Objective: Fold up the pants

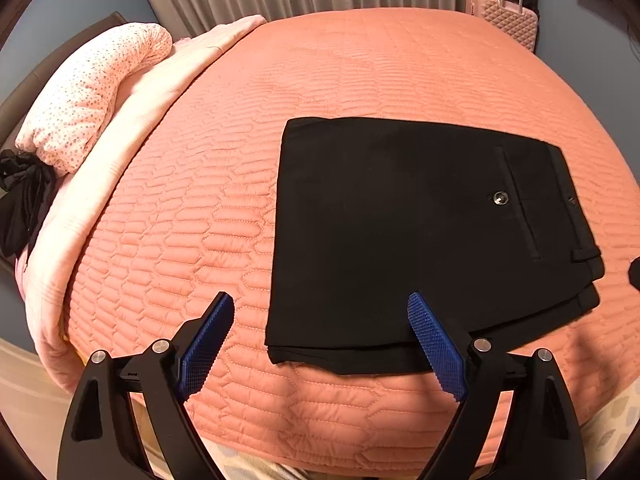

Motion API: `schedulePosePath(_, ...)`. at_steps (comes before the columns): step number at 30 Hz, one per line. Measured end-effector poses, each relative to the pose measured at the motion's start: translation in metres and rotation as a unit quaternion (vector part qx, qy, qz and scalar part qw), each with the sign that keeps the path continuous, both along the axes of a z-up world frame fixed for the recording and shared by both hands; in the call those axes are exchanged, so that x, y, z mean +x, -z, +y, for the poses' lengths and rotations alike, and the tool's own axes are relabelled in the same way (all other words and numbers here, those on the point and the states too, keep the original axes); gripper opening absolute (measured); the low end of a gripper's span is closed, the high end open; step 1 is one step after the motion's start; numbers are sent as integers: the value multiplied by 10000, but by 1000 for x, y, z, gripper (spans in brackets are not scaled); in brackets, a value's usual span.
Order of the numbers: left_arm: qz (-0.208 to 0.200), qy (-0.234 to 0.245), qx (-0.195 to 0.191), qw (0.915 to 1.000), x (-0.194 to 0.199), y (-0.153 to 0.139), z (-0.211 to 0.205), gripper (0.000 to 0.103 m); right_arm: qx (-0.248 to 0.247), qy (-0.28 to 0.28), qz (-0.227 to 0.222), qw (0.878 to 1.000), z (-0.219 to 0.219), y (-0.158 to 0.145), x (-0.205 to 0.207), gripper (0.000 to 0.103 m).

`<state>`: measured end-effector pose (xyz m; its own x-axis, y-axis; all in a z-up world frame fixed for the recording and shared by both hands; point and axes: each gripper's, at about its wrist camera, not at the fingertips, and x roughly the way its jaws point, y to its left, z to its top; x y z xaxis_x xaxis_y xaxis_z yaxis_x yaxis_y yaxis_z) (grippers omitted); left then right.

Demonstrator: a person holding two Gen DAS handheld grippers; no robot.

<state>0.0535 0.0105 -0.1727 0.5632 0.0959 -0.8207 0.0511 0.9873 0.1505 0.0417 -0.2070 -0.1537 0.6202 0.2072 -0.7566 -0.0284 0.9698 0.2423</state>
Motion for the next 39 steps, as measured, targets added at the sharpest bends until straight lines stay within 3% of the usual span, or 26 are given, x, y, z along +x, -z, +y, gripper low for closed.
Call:
schedulePosePath(4,64,-6,41,10000,-2,6,-7,87,-196,-176,1,9997,14,3,5,8)
schedulePosePath(9,494,-206,151,9984,-5,45,8,87,-779,-382,585,9945,26,66,30,7)
schedulePosePath(10,543,-194,184,9982,-6,51,11,88,-666,-423,720,9943,20,80,30,5)
schedulePosePath(11,651,-157,241,9975,-7,61,14,88,-372,-422,622,9965,11,84,25,4)
schedulePosePath(13,746,-138,153,9970,-8,71,22,90,-307,-374,818,9955,5,81,22,4)
schedulePosePath(16,595,-292,-213,9976,-9,53,35,88,-441,-219,788,9957,4,56,19,8)
schedulePosePath(20,-155,-196,-503,9984,27,1,42,88,-361,-395,316,9981,21,18,52,8)
schedulePosePath(25,-310,-500,-131,9982,106,-22,57,88,-426,-877,72,9952,66,-2,109,8)
schedulePosePath(29,-461,-418,-380,9973,94,-30,71,88,-76,-2020,193,9792,114,-10,176,8)
schedulePosePath(33,95,184,-962,9951,60,3,44,88,-225,-2789,645,9579,165,4,257,9)
schedulePosePath(37,563,763,-511,9942,35,50,1,88,-589,-3518,1182,9267,211,31,298,9)
schedulePosePath(39,185,839,-153,9962,24,56,-7,90,-772,-3714,1305,9160,222,45,304,9)
